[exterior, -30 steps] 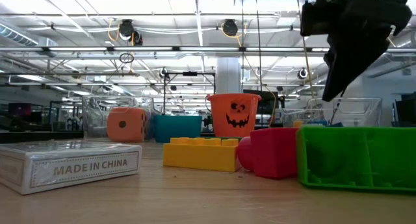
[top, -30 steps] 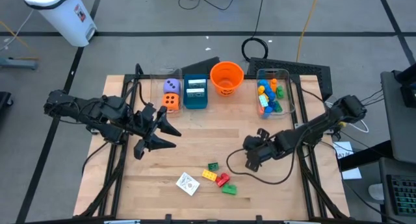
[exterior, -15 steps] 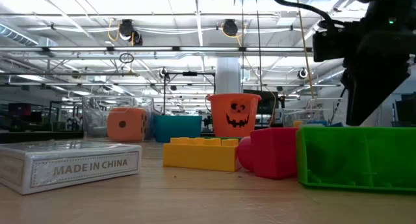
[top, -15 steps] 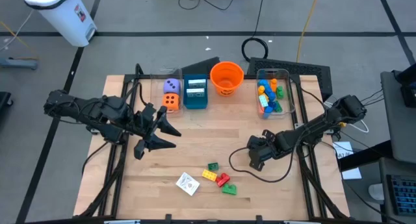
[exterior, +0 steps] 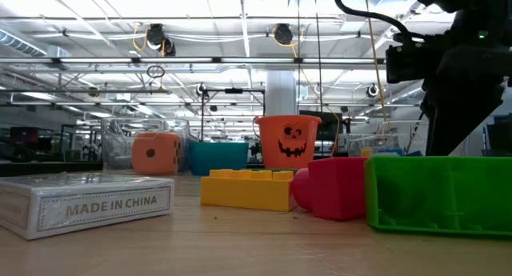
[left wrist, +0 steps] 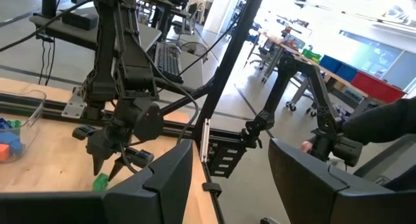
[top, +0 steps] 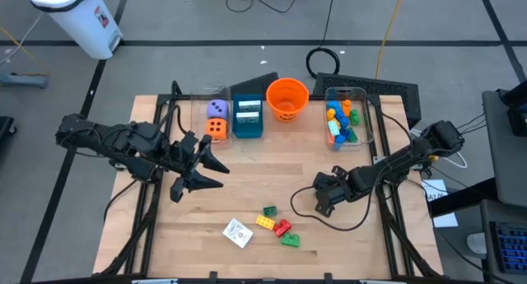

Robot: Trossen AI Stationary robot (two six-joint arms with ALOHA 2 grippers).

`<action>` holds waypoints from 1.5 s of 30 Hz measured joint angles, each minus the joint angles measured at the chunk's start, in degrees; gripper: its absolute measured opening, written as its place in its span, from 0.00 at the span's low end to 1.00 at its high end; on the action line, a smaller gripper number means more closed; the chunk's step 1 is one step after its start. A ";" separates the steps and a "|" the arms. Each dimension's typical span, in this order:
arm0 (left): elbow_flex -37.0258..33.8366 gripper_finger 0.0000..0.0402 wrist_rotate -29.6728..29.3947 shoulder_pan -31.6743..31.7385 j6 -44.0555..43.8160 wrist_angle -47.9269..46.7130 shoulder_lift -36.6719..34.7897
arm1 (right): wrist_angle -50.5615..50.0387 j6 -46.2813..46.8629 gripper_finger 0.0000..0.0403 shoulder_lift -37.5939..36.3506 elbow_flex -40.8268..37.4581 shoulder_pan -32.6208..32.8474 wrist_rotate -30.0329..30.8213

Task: Pick & Place Toys
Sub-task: Put the green game piece into the right transparent bin

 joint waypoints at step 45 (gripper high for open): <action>0.00 0.53 -0.02 -0.02 0.42 0.11 0.00 | 24.02 2.86 0.19 -6.62 -1.84 -3.12 3.34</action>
